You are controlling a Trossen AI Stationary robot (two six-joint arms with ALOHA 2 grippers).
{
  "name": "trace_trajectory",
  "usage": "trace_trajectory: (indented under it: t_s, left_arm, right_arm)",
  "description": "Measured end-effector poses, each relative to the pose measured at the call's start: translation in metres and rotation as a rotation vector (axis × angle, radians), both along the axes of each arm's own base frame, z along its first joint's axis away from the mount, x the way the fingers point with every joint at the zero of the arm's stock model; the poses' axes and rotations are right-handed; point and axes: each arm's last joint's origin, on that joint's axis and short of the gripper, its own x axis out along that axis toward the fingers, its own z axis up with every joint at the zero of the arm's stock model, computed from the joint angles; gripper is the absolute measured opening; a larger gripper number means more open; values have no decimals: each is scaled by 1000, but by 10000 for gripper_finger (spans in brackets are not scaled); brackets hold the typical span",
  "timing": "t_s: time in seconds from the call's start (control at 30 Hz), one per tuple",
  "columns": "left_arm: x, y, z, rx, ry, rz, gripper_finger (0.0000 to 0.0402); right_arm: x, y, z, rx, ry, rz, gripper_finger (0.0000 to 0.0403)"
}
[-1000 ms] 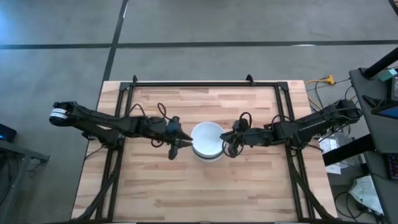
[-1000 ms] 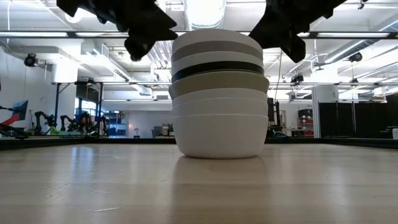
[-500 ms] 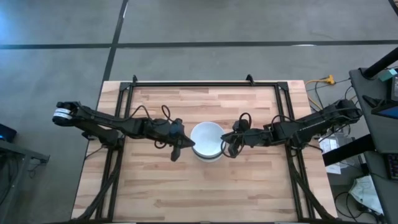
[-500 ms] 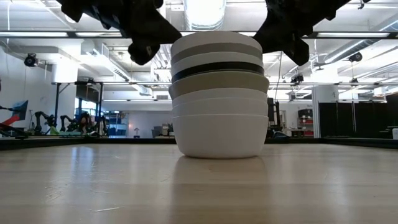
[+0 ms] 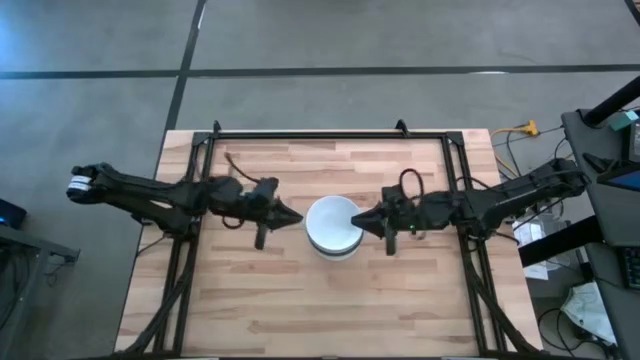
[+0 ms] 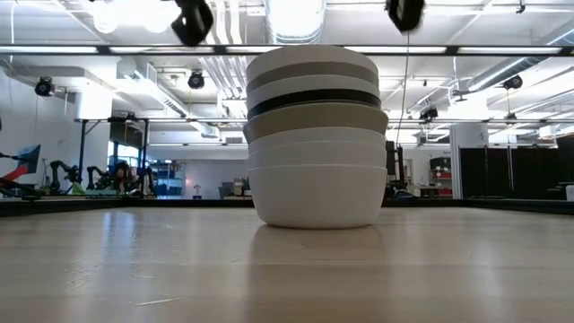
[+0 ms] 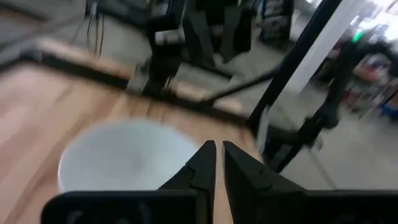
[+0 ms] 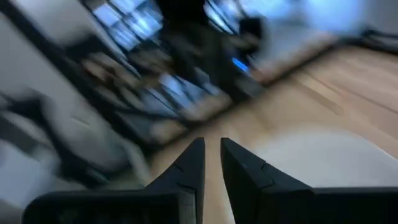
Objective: Nest bowls inside each other
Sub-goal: Return to Home Position
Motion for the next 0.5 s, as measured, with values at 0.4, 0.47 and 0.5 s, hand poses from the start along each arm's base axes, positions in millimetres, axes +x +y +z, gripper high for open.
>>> trace_trajectory:
  t_s: [0.4, 0.47, 0.5]
  left_arm:
    - [-43, 10, 68, 12, -549, 96, 13]
    - [-58, 12, 78, 51, -608, 146, 13]
    - [-67, 14, 82, 72, -634, 171, 13]
  right_arm:
    - [-25, -16, 84, -220, -815, -7, 19]
    - [-46, -24, 99, -281, -860, -72, 11]
    - [-57, -28, 105, -308, -872, -108, 10]
